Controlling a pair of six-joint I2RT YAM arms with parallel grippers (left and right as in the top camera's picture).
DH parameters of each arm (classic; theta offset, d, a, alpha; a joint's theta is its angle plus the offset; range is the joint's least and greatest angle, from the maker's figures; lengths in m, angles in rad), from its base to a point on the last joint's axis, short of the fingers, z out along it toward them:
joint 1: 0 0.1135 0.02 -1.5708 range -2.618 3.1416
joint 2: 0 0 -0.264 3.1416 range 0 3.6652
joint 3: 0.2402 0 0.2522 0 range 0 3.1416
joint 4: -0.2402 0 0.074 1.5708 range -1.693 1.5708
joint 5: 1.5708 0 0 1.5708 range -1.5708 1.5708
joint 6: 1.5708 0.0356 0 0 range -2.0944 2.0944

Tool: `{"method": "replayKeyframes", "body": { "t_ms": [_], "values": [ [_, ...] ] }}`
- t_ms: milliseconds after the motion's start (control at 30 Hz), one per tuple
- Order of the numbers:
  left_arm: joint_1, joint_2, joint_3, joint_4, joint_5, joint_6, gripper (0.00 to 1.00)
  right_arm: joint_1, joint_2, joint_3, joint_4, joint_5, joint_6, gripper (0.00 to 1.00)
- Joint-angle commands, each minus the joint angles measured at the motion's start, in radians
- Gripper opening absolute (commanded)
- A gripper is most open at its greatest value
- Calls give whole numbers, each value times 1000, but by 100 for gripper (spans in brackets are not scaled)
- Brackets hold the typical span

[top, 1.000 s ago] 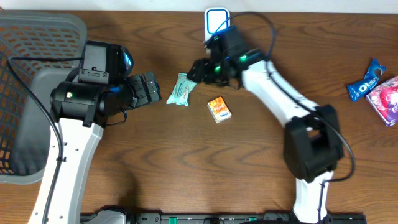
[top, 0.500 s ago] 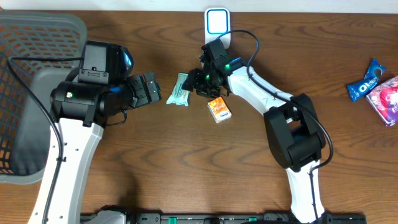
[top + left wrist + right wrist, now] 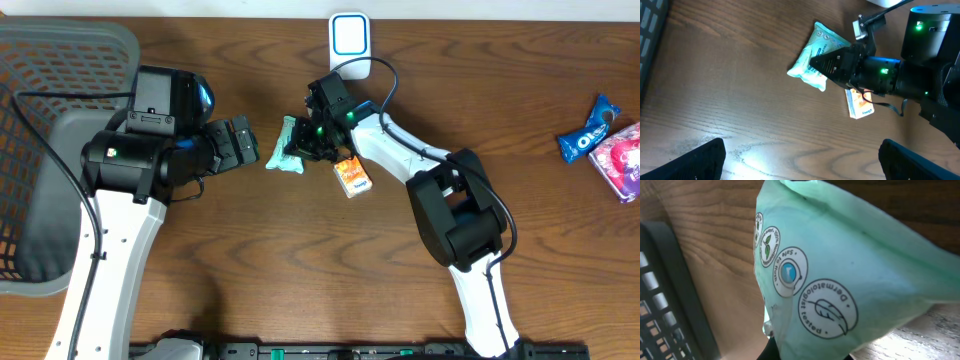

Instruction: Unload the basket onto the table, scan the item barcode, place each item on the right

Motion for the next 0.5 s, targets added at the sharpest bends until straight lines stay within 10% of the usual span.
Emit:
{"method": "replayKeyframes", "body": {
  "t_ms": [0,467],
  "values": [
    [3,0,7,-3,-9,13,98,-38,26,-7,-9,-122,-24,1],
    [3,0,7,-3,-10,13,98,-190,15,-7,25,-1000,-630,1]
  ]
}}
